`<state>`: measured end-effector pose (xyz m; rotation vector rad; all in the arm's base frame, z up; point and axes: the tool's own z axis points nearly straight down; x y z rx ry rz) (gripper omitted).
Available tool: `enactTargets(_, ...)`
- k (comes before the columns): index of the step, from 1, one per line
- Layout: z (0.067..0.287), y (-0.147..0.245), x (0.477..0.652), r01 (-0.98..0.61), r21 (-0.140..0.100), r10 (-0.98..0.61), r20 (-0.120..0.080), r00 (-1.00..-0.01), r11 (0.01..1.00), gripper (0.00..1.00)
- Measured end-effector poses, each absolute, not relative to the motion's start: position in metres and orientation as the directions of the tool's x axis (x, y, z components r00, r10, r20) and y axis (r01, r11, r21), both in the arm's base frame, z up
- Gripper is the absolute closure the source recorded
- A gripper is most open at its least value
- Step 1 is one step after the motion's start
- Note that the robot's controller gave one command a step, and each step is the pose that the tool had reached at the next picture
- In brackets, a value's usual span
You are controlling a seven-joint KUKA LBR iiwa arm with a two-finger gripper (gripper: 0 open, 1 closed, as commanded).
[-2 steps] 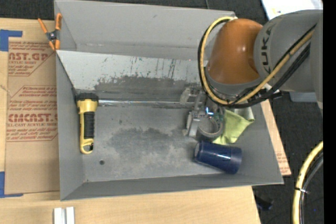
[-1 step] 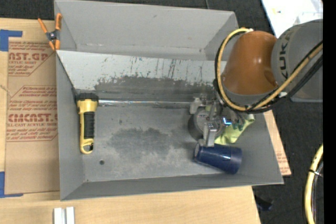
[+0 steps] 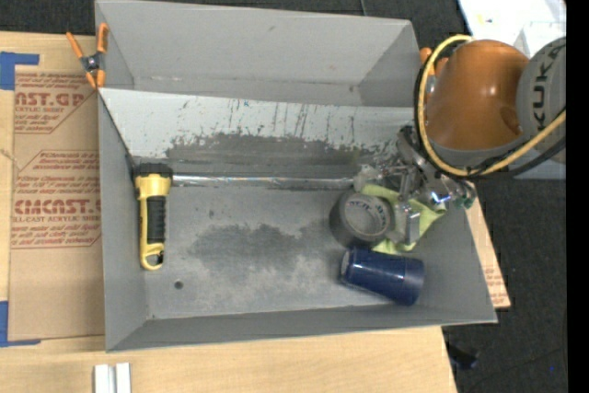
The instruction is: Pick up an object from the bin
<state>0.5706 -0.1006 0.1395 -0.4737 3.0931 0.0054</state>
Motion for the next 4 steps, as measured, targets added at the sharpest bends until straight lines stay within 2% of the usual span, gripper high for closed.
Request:
enactTargets(1, 0.094, -0.131, 0.543, -0.355, -0.001, -0.355, -0.019, -0.935, 0.935, 0.00)
enactTargets(2, 0.108, -0.124, 0.552, -0.360, -0.003, -0.360, -0.018, -0.933, 0.933, 0.00)
enactTargets(3, 0.089, -0.142, 0.577, -0.443, -0.010, -0.443, -0.035, -0.896, 0.896, 0.00)
enactTargets(4, 0.078, -0.144, 0.526, -0.037, 0.000, -0.037, -0.066, -0.997, 0.999, 1.00)
